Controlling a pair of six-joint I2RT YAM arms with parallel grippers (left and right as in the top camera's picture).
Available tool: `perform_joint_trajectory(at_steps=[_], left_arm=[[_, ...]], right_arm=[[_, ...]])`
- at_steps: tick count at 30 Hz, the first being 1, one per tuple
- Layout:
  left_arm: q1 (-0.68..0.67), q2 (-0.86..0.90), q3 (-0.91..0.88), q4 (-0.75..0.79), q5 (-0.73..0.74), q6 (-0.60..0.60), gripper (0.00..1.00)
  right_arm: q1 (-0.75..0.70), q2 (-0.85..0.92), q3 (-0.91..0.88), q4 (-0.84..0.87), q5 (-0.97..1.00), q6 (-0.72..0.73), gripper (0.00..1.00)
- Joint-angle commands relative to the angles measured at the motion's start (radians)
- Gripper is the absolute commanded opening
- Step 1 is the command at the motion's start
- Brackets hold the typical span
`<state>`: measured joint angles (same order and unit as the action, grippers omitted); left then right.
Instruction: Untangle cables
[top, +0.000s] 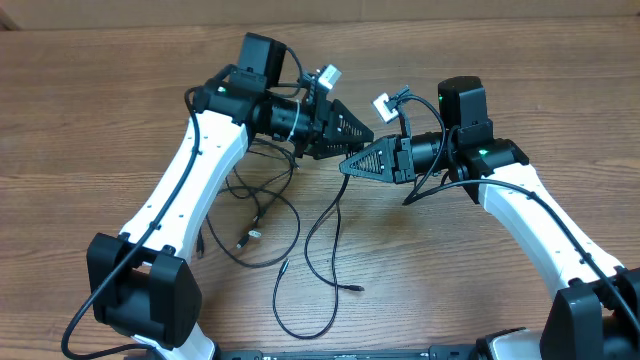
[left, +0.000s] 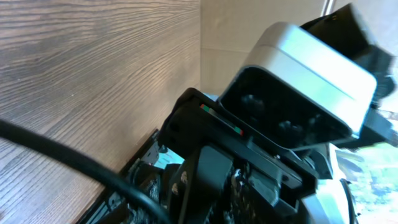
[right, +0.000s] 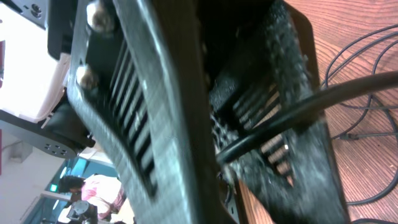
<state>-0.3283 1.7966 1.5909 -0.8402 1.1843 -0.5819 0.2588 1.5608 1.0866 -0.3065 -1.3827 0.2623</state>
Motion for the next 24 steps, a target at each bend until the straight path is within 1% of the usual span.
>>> perform_joint_trajectory(at_steps=[1, 6, 8, 10, 12, 15, 21, 22, 24], left_arm=[[-0.008, 0.008, -0.003, 0.003, -0.041, -0.018, 0.37], [-0.008, 0.008, -0.003, 0.002, -0.045, -0.017, 0.37], [-0.009, 0.008, -0.003, 0.001, -0.062, -0.017, 0.35], [-0.009, 0.008, -0.003, -0.001, -0.073, -0.017, 0.22], [-0.009, 0.008, -0.003, -0.001, -0.082, -0.017, 0.14], [-0.009, 0.008, -0.003, -0.001, -0.096, -0.017, 0.05], [-0.009, 0.008, -0.003, 0.000, -0.102, -0.011, 0.04], [-0.008, 0.008, -0.003, 0.000, -0.112, -0.003, 0.04], [-0.007, 0.008, -0.003, -0.004, -0.174, 0.043, 0.04]], right_arm=[[0.010, -0.001, 0.027, 0.007, -0.010, 0.003, 0.04], [0.010, -0.001, 0.027, 0.007, -0.010, 0.003, 0.04], [0.010, -0.001, 0.027, 0.007, -0.010, 0.003, 0.04], [0.010, -0.001, 0.027, 0.007, -0.010, 0.004, 0.04], [0.010, -0.001, 0.027, 0.007, -0.010, 0.004, 0.04], [0.010, -0.001, 0.027, 0.007, -0.010, 0.003, 0.04], [0.010, -0.001, 0.027, 0.007, -0.005, 0.003, 0.05], [0.010, -0.001, 0.027, 0.006, -0.001, 0.003, 0.08], [0.007, -0.001, 0.027, 0.002, 0.030, 0.003, 0.18]])
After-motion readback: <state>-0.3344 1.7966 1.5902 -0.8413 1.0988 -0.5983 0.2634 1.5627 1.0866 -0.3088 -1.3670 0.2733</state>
